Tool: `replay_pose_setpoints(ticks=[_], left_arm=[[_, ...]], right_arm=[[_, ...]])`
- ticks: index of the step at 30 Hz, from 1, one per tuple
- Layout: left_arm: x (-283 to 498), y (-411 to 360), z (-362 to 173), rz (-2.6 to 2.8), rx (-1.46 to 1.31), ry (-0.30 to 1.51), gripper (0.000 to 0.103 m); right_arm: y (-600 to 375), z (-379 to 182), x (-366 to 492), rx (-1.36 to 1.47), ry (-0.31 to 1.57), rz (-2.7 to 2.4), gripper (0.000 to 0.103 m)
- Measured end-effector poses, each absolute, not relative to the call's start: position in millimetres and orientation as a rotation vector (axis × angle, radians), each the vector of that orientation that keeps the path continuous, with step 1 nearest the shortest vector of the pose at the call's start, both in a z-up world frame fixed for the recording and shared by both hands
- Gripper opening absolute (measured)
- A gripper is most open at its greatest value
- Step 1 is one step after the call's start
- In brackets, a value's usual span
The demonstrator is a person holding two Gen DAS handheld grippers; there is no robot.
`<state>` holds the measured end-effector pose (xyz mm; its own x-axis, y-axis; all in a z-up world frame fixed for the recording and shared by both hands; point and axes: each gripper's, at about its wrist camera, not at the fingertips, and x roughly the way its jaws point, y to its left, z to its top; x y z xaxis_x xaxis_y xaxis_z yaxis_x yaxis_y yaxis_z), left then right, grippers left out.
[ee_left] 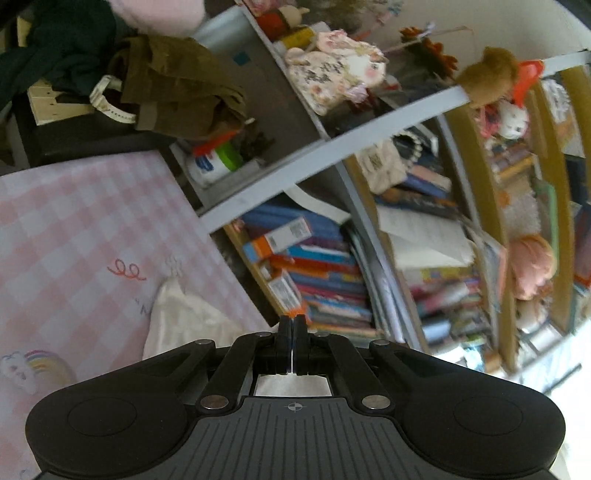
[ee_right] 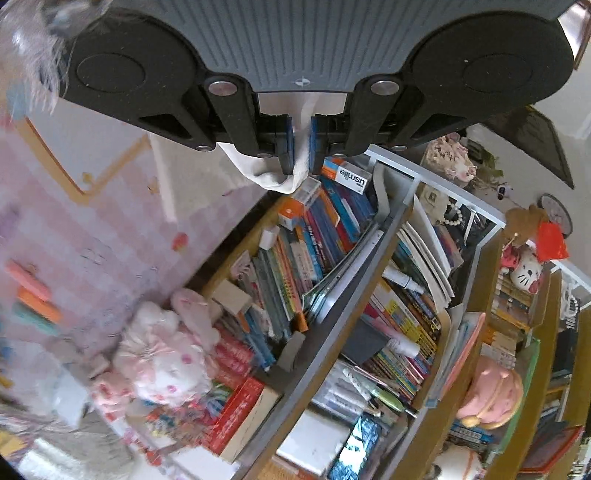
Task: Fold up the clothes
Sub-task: 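Lift the hem with both grippers and carry it toward the collar, then lower the hem onto the collar and open both grippers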
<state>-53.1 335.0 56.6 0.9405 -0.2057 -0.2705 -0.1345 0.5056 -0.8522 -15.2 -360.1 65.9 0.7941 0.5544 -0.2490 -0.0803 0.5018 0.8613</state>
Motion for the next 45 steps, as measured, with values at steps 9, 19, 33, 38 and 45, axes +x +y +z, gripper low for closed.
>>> replay_pose_setpoints(ticks=[9, 19, 33, 38, 45], left_arm=[[-24, 306, 48, 0.109, -0.979, 0.425, 0.000], [16, 314, 33, 0.164, -0.968, 0.424, 0.000], [103, 310, -7, 0.152, -0.691, 0.688, 0.000], [104, 318, -17, 0.151, -0.717, 0.729, 0.000], [107, 321, -7, 0.160, -0.649, 0.761, 0.029]], right_arm=[[-366, 27, 69, 0.976, 0.662, 0.470, 0.008], [-364, -4, 93, 1.069, 0.694, 0.399, 0.008], [-308, -5, 137, 0.561, 0.802, 0.222, 0.006], [-255, -13, 149, 0.021, 0.838, 0.258, 0.042], [-209, -45, 181, -0.492, 0.882, 0.385, 0.047]])
